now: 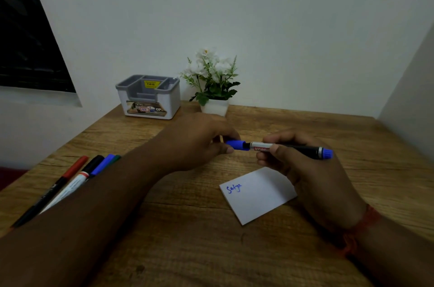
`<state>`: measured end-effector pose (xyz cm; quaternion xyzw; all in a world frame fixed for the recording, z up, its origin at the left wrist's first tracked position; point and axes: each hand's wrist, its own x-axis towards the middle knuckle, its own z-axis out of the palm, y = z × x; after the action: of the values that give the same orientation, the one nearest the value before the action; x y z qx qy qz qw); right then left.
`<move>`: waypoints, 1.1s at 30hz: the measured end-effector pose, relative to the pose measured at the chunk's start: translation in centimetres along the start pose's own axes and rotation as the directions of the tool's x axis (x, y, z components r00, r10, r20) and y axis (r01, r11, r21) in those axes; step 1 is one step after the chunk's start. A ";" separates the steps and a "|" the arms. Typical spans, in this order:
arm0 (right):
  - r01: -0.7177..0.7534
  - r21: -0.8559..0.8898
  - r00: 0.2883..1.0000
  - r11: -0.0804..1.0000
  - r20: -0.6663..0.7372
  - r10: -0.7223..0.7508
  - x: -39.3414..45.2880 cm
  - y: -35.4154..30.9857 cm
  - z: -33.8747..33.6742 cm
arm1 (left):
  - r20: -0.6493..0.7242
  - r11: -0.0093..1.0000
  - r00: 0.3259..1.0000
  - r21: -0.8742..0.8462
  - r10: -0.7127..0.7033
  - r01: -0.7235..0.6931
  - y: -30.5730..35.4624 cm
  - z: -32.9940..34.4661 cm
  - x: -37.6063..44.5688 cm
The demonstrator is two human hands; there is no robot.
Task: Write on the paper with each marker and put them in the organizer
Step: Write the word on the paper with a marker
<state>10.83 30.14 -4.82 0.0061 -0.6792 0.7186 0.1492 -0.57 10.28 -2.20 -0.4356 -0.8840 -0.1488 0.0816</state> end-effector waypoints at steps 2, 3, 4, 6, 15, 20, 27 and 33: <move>-0.007 0.014 1.000 1.000 -0.001 0.007 0.0 0.0 0.0 | -0.011 1.000 1.000 -0.019 0.005 -0.005 0.0 0.0 0.0; -0.006 0.012 1.000 1.000 0.002 0.006 0.1 0.1 -0.1 | -0.014 1.000 1.000 -0.025 0.009 -0.009 0.0 0.0 -0.1; -0.005 0.011 1.000 1.000 0.006 0.005 0.1 0.1 -0.1 | -0.016 0.999 1.000 -0.032 0.016 -0.016 0.1 0.1 -0.1; -0.008 0.023 1.000 1.000 0.009 0.008 0.1 0.2 0.0 | -0.030 0.998 0.998 -0.047 0.048 -0.049 0.1 0.2 -0.1; -0.032 0.103 0.999 0.994 -0.025 0.035 0.0 0.3 0.2 | -0.094 0.984 0.980 0.020 0.177 -0.176 0.8 -0.1 0.1; -0.010 0.226 1.000 0.974 -0.018 0.015 0.1 0.2 0.5 | -0.113 0.989 0.985 -0.058 0.132 -0.139 1.3 -0.3 0.2; 0.041 0.047 0.994 0.998 -0.104 -0.036 1.3 -0.5 1.0 | -0.174 0.996 0.983 -0.053 0.066 -0.076 1.8 0.1 0.3; -0.022 -0.022 0.999 1.000 -0.028 0.021 3.8 -3.0 3.4 | -0.257 0.946 0.957 0.256 -0.131 0.198 -2.0 -2.4 0.3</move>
<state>7.18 27.66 -0.83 -0.0130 -0.6852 0.7124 0.1508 -2.29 8.53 -0.26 -0.3230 -0.9135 -0.0800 0.2341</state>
